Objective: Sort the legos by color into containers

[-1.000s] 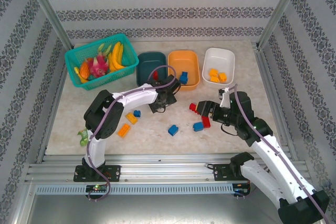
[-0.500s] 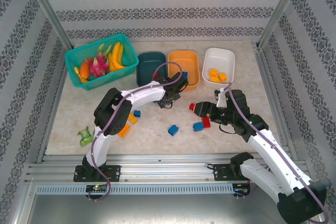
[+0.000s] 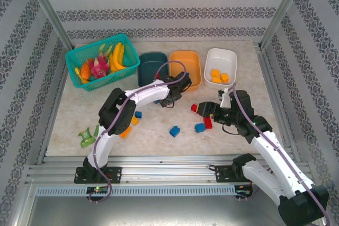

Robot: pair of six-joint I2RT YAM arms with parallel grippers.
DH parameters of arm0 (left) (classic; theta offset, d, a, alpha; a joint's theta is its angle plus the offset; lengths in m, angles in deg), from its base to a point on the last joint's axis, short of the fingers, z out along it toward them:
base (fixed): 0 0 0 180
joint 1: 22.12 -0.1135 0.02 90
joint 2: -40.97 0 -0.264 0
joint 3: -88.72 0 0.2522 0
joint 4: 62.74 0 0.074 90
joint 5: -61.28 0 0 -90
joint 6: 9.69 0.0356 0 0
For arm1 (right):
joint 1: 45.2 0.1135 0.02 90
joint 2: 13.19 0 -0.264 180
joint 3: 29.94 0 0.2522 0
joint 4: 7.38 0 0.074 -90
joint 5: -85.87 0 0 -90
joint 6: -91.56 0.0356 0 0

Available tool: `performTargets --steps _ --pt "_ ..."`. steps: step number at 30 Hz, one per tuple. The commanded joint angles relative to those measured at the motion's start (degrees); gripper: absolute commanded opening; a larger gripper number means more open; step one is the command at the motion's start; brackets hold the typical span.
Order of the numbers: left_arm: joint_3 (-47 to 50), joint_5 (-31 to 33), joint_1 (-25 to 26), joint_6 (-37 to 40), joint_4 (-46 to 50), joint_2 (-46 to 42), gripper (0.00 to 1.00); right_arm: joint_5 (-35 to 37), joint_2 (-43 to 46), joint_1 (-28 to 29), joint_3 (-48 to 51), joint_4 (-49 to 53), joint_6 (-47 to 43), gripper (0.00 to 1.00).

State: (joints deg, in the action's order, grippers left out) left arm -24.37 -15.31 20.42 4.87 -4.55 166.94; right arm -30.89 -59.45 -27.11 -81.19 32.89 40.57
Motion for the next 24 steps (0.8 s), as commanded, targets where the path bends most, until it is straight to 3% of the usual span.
performTargets --steps 1,6,15,20,24 --pt "-1.65 1.44 0.01 1.22 2.38 1.87 0.42 -1.18 -0.23 -0.55 -1.09 -0.4 -0.09 0.78" --pt "-1.79 1.16 -0.01 1.59 2.18 1.53 0.33 -0.92 -0.5 -0.6 -1.34 -0.07 -0.07 0.78" --pt "-2.18 -0.43 3.4 4.31 5.48 -6.79 0.32 -0.09 -0.58 -0.61 -2.86 0.55 -0.46 0.78" --pt "-1.74 2.56 2.83 10.15 8.24 -12.79 0.32 -0.33 -1.69 0.78 -5.31 -0.15 -1.21 0.77" --pt "-3.94 2.47 -0.41 16.08 11.83 -13.12 0.32 -0.79 -4.62 2.51 -6.72 -3.76 -0.06 0.78"
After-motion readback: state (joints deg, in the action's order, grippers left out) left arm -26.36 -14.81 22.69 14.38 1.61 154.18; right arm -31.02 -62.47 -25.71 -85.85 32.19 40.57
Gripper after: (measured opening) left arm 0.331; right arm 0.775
